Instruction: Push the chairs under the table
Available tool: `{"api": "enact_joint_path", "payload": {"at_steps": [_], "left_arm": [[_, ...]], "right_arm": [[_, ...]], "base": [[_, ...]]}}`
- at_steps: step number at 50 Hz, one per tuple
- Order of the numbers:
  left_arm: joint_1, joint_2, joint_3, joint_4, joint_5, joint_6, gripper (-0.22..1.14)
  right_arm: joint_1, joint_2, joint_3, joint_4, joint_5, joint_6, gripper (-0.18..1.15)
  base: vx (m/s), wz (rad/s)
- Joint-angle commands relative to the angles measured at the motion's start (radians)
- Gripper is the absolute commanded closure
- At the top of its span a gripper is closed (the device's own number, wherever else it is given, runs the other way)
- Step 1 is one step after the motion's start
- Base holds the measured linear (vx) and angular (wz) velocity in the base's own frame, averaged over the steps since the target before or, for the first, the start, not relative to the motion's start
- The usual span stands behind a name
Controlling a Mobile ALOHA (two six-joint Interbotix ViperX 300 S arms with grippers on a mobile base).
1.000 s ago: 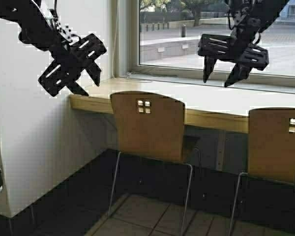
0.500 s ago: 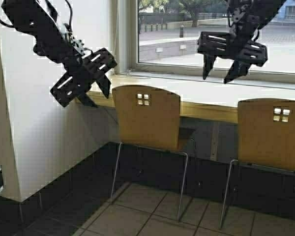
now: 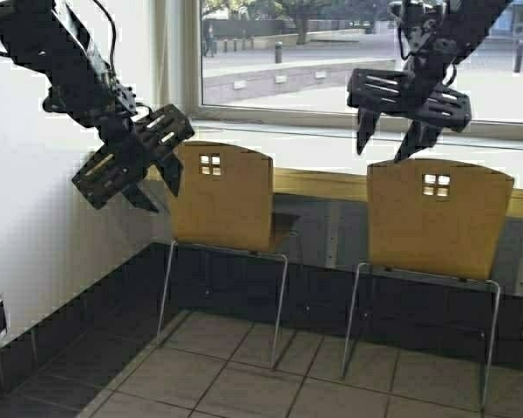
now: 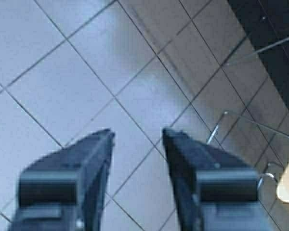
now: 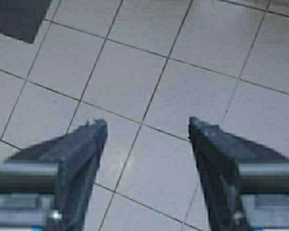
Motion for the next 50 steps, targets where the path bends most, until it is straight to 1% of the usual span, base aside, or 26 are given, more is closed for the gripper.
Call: {"api": "enact_joint_path", "payload": {"at_steps": [1, 13, 28, 37, 50], "left_arm": [[-0.005, -0.032, -0.003, -0.006, -0.005, -0.02, 0.17], [-0.003, -0.029, -0.006, -0.008, -0.006, -0.021, 0.17], [0.003, -0.002, -0.005, -0.002, -0.011, -0.02, 0.17], [0.006, 0.031, -0.037, -0.002, -0.011, -0.02, 0.17], [0.008, 0.055, -0.061, 0.002, -0.009, -0.02, 0.17]], "right_arm": [[-0.005, 0.011, -0.006, 0.015, -0.003, 0.0, 0.09], [-0.005, 0.061, -0.009, 0.067, 0.002, 0.0, 0.09], [-0.005, 0.077, -0.009, 0.067, 0.014, -0.003, 0.09], [-0.005, 0.08, -0.012, 0.067, 0.014, -0.005, 0.09], [-0.005, 0.101, -0.009, 0.067, 0.017, -0.003, 0.09]], "base": [[-0.11, -0.3], [-0.08, -0.32], [-0.04, -0.47], [-0.02, -0.49], [-0.02, -0.35]]}}
